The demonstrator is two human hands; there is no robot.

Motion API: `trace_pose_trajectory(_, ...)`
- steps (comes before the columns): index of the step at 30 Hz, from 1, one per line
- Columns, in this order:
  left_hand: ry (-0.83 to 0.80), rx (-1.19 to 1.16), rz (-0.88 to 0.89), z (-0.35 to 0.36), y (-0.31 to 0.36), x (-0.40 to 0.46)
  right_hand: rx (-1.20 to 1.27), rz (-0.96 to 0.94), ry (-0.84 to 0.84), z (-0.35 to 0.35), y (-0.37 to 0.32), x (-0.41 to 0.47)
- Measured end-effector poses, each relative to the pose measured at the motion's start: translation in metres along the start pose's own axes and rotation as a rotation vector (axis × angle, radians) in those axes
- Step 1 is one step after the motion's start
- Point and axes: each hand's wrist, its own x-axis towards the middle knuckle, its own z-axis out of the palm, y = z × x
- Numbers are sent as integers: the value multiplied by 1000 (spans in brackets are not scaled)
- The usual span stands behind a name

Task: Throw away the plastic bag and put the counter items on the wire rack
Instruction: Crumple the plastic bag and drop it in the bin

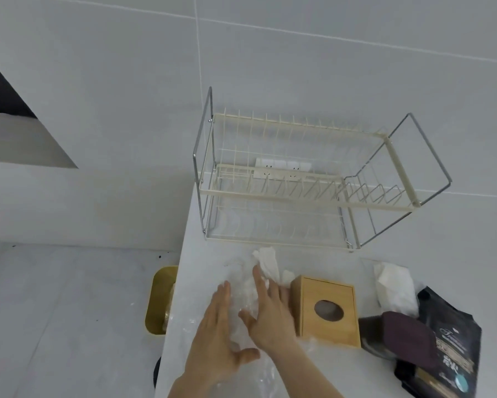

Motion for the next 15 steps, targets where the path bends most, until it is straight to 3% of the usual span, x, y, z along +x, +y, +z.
trace_pose_trajectory(7, 84, 113, -91, 9, 10, 9, 330, 225, 69, 5, -9, 4)
trace_pose_trajectory(13, 20, -328, -303, -3, 29, 16, 804, 345, -256, -33, -5, 3)
trace_pose_trajectory(15, 69, -656, -349, -5, 37, 17, 899, 302, -322, -47, -4, 6)
